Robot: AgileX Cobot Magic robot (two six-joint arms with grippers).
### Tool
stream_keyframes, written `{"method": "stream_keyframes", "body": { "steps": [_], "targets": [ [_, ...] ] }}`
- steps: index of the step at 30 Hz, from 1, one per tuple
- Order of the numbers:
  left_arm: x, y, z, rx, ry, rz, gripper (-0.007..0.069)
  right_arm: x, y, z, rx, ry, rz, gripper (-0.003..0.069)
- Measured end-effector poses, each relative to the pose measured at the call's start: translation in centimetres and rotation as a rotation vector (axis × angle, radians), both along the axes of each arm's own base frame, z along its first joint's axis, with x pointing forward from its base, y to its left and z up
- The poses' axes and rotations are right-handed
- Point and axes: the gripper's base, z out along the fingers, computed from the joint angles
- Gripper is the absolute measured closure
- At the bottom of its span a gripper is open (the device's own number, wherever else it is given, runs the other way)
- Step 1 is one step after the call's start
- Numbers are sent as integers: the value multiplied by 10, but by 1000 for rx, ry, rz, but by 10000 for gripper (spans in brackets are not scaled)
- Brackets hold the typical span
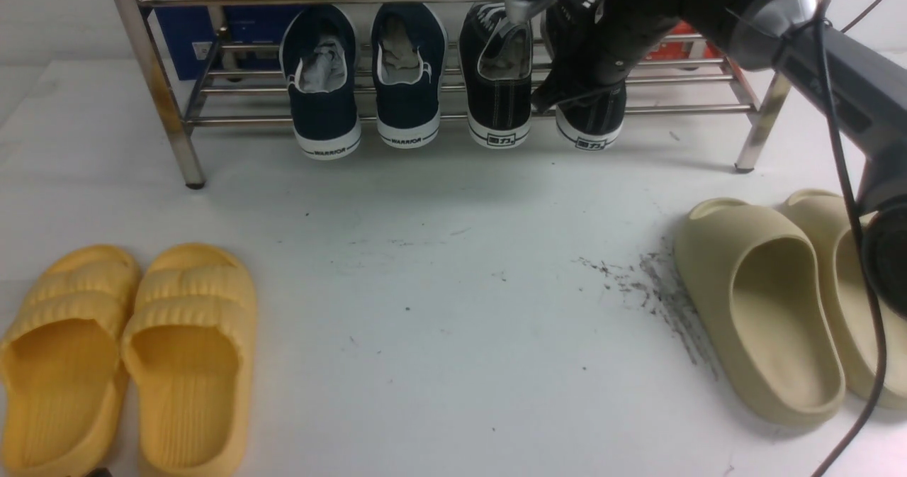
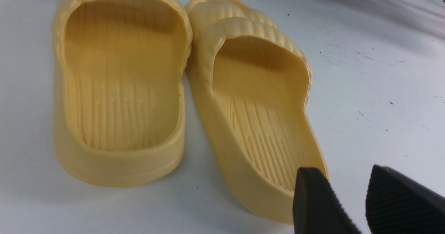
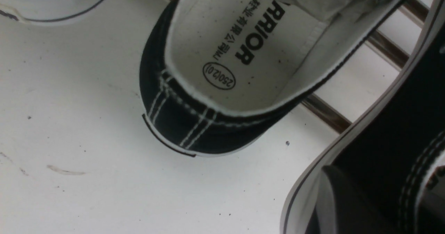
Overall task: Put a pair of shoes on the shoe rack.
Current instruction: Use the right arm to put a shoe into the shoe rack
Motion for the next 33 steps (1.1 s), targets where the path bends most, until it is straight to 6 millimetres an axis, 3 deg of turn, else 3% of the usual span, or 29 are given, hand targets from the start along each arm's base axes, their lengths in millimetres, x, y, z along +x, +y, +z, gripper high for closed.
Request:
{"method": "stream_keyframes", "body": {
  "steps": [13,16,21,26,30,33],
  "targets": [
    [0,0,0,0,0,0,387,2,-2,1,-24,-21,-3,535],
    [0,0,0,0,0,0,387,1,-2,1,-26,-20,-3,508],
    [0,0,0,0,0,0,387,1,-3,1,-28,-22,-11,391],
    [0,0,0,0,0,0,387,-6,-6,23,-11,-46,-34,287],
    [0,0,0,0,0,0,387,-19,-11,43,-11,-15,-40,269],
    [0,0,0,0,0,0,387,-39,-16,61,-9,85,-58,276]
  ]
}}
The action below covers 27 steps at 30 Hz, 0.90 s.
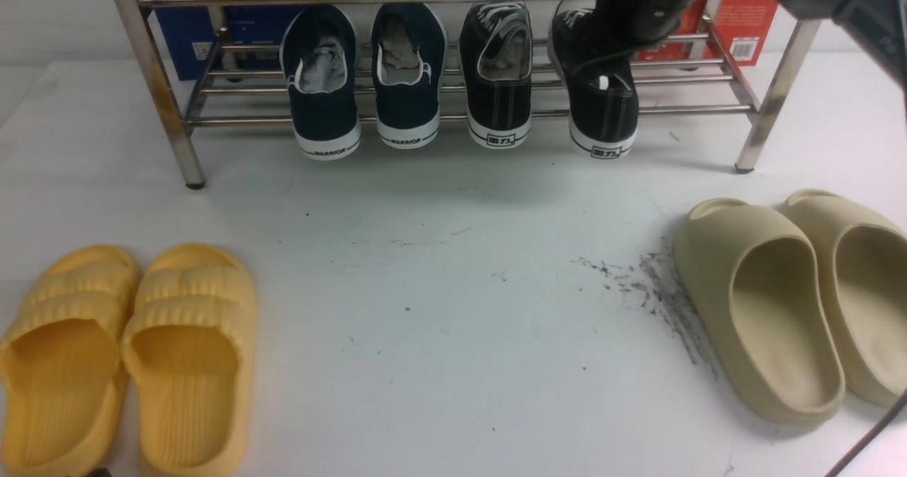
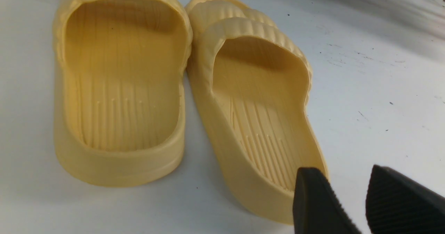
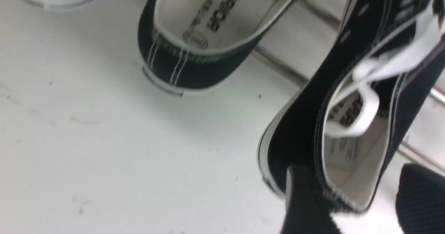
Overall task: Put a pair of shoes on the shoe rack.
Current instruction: Use the right arm to put a shoe into the shoe rack
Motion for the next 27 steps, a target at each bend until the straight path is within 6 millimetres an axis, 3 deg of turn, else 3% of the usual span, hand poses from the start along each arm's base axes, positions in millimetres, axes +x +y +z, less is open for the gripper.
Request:
{"method": "stream_keyframes", "body": {
  "steps": [6,11,14,17,19,21,23,27],
  "targets": [
    [0,0,0,0,0,0,387,-20,-2,30,138,33,-100,377],
    [0,0,0,0,0,0,387,-50,-9,45,216,102,-150,549],
    [0,0,0,0,0,0,387,-70,-16,27,184,203,-179,629],
    [0,0,0,0,0,0,387,-80,-20,-8,140,311,-215,661],
    [0,0,0,0,0,0,387,-71,-17,-54,157,310,-259,662],
    [0,0,0,0,0,0,387,-61,-14,-81,177,291,-284,662],
    [0,0,0,0,0,0,387,-49,-12,-97,213,243,-309,660],
    [0,0,0,0,0,0,387,-33,-12,-110,271,160,-341,655]
  ]
}}
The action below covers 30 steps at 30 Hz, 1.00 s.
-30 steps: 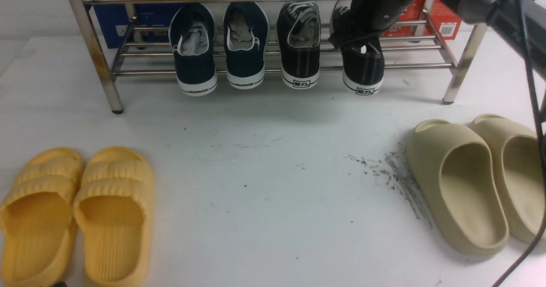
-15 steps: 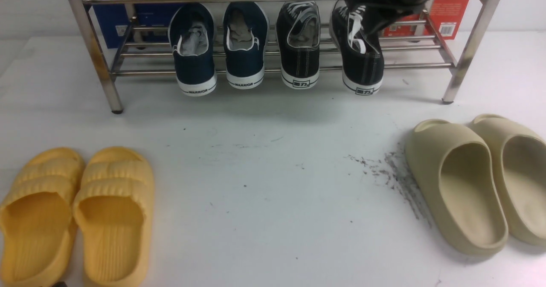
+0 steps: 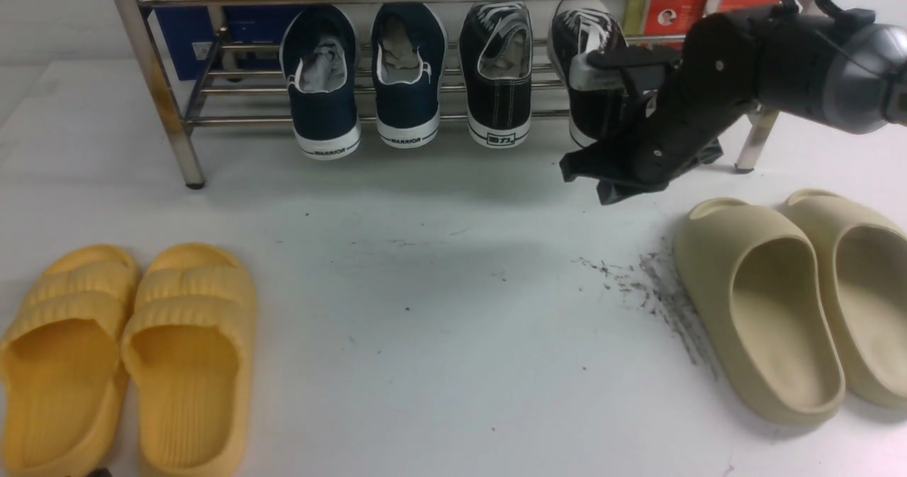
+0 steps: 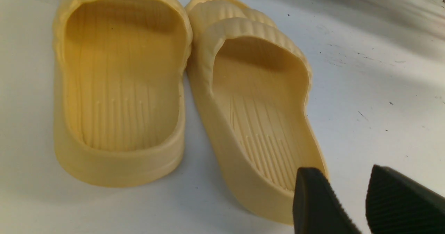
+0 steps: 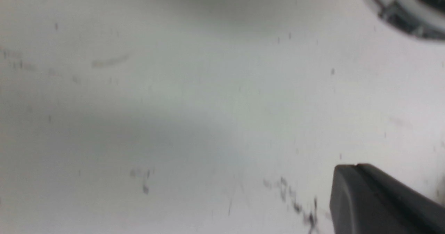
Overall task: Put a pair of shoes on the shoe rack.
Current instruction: Use the right arm to put a shoe into the shoe rack
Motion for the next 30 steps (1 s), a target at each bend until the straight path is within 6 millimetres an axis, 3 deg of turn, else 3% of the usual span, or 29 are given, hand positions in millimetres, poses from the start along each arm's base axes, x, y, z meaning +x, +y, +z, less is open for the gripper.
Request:
{"method": "stream_keyframes", "body": {
  "steps": [7,17,21,27,30],
  "targets": [
    [0,0,0,0,0,0,387,20,-17,-2,51,-117,-86,649],
    [0,0,0,0,0,0,387,30,-16,1,61,-236,-84,641],
    [0,0,0,0,0,0,387,30,-18,0,56,-225,-86,638],
    [0,0,0,0,0,0,387,16,-24,-1,6,-71,-80,630],
    [0,0,0,0,0,0,387,1,-28,19,-28,-13,-47,628]
  ]
}}
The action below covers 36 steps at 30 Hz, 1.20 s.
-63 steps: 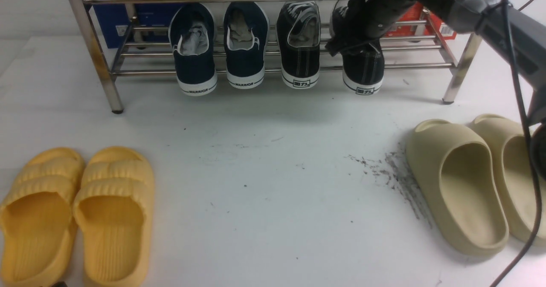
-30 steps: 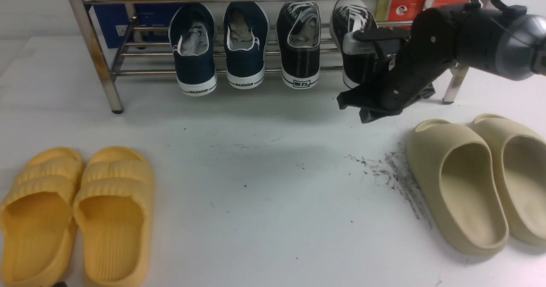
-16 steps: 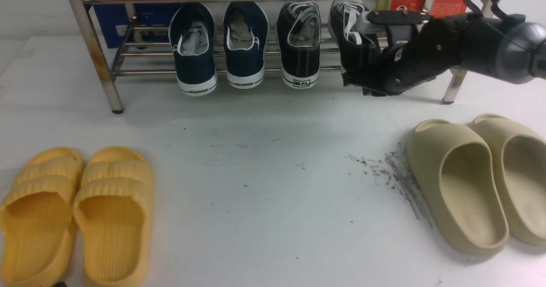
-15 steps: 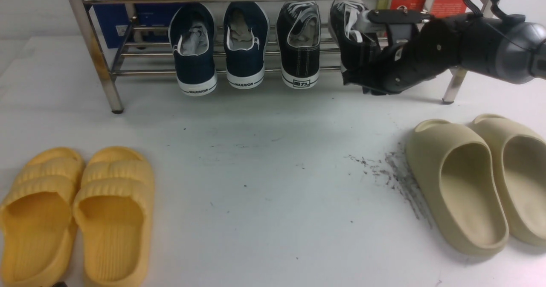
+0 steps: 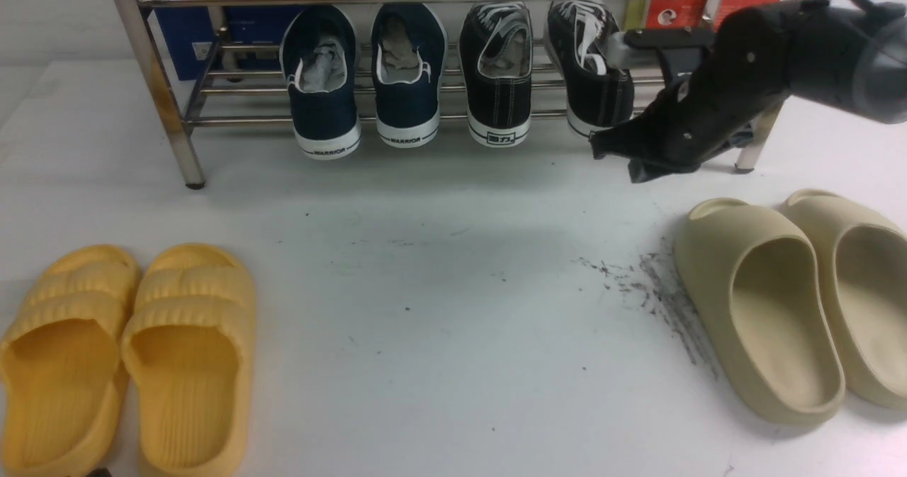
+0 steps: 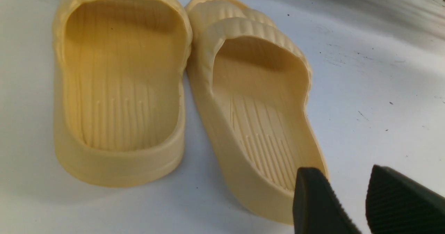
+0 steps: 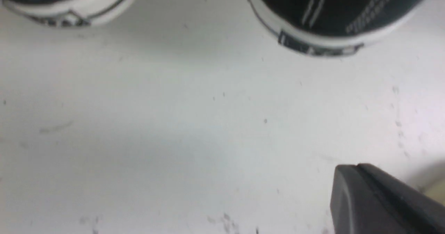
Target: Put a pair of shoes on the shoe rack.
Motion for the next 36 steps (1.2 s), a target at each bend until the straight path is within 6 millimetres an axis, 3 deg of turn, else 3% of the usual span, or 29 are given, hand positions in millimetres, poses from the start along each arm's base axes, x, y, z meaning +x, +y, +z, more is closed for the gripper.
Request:
{"method": "stream_keyframes", "body": {
  "steps": [2,4,5,8,10,11,17,23,30,36],
  "targets": [
    [0,0,0,0,0,0,387,-13,-4,21,-23,17,34,629],
    [0,0,0,0,0,0,387,-38,-11,57,-47,26,79,629],
    [0,0,0,0,0,0,387,-40,-12,60,-47,24,80,629],
    [0,0,0,0,0,0,387,-91,-26,107,-35,-18,96,629],
    [0,0,0,0,0,0,387,-108,-31,117,-24,-35,97,629],
    [0,0,0,0,0,0,387,-132,-37,125,-4,-52,98,629],
    [0,0,0,0,0,0,387,-200,-57,130,22,-72,91,629],
    [0,0,0,0,0,0,387,-256,-74,135,22,-57,97,622],
    [0,0,0,0,0,0,387,-289,-86,147,-3,-84,99,622],
    [0,0,0,0,0,0,387,-299,-97,128,5,-227,62,659]
  ]
}}
